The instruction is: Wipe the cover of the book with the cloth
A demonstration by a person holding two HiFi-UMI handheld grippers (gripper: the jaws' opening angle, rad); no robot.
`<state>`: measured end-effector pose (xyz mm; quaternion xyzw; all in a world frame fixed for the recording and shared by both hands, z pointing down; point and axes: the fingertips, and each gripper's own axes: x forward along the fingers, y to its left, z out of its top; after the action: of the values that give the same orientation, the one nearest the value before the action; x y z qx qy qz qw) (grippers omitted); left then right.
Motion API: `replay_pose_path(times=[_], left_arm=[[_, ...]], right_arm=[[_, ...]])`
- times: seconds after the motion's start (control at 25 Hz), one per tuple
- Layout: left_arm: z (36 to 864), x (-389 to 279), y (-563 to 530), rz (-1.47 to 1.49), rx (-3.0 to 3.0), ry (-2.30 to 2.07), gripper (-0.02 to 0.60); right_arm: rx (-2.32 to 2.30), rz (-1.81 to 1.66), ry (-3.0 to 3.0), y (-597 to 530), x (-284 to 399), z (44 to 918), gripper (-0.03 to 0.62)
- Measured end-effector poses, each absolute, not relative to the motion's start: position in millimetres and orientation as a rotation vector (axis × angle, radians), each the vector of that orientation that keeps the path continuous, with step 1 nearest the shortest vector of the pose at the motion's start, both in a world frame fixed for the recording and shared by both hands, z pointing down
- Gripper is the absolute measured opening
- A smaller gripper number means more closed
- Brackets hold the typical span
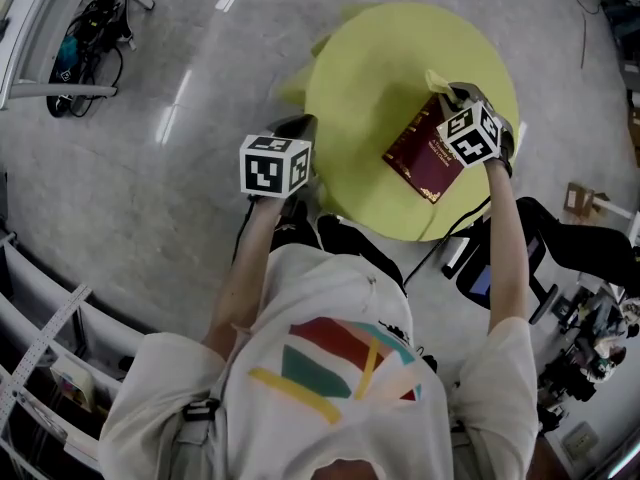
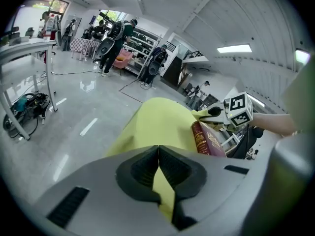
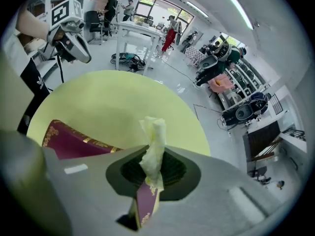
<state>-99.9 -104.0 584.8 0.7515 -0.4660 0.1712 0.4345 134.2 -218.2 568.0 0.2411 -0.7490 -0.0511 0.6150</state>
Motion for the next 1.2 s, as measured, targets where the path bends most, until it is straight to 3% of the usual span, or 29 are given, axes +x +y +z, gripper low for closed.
replay_pose_path(times=[0.48, 1.2], left_arm=[[588.6, -90.7, -105.3, 0.452, 1.863, -1.143, 0.017], [588.8, -80.8, -109.1, 0.460, 1.885, -1.121, 0.017]], right_arm=[[0.581, -0.061, -1.831, -241.6, 122.2, 589.2, 0.029], [0.368, -0.001, -1.950, -132.7, 63.1, 595.6, 0.029]])
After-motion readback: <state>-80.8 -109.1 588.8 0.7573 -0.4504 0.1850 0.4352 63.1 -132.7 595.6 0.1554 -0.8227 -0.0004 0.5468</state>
